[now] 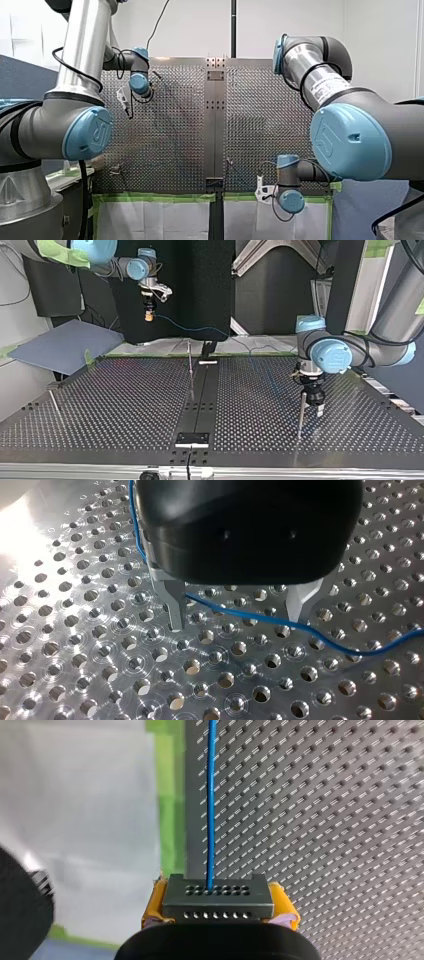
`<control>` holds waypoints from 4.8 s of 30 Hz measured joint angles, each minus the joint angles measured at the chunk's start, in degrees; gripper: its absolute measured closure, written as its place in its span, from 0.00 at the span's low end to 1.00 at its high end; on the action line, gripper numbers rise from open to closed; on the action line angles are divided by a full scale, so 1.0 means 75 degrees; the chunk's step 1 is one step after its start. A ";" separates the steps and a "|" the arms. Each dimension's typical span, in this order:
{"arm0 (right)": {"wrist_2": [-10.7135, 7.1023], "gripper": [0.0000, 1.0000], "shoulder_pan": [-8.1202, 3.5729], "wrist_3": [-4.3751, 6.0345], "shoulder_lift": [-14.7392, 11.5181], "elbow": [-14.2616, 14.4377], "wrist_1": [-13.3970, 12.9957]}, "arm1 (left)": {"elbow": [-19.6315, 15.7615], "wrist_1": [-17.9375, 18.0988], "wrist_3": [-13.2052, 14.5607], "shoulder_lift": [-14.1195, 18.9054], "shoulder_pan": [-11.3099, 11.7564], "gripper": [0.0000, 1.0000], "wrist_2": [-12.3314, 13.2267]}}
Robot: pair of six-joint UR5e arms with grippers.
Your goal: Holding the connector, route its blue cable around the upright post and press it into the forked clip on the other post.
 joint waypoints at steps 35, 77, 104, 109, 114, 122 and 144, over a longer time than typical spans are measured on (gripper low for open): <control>-0.0635 1.00 -0.0094 -0.0299 -0.1435 0.0478 -0.0525 | 0.0000 -0.0015 0.0000 0.0000 -0.0032 0.00 0.0000; -0.0367 1.00 -0.0266 -0.0357 -0.1265 0.0480 -0.0412 | -0.1131 -0.0727 -0.0290 0.0989 -0.0090 0.00 -0.0696; -0.0386 1.00 -0.0263 -0.0196 -0.1264 0.0366 -0.0254 | -0.0150 -0.2483 0.0789 0.2777 -0.0052 0.00 -0.0788; -0.0387 1.00 -0.0252 -0.0186 -0.1266 0.0363 -0.0236 | 0.0197 -0.2829 0.0787 0.3125 -0.0101 0.00 -0.0447; -0.0386 1.00 -0.0234 -0.0176 -0.1265 0.0353 -0.0234 | 0.0513 -0.3148 0.0802 0.3440 -0.0200 0.00 -0.0130; -0.0386 1.00 -0.0227 -0.0149 -0.1265 0.0329 -0.0233 | 0.0923 -0.3699 0.0942 0.3813 -0.0386 0.00 0.0409; -0.0386 1.00 -0.0220 -0.0147 -0.1265 0.0303 -0.0233 | 0.0539 -0.5207 0.1207 0.3366 -0.0783 0.00 0.0122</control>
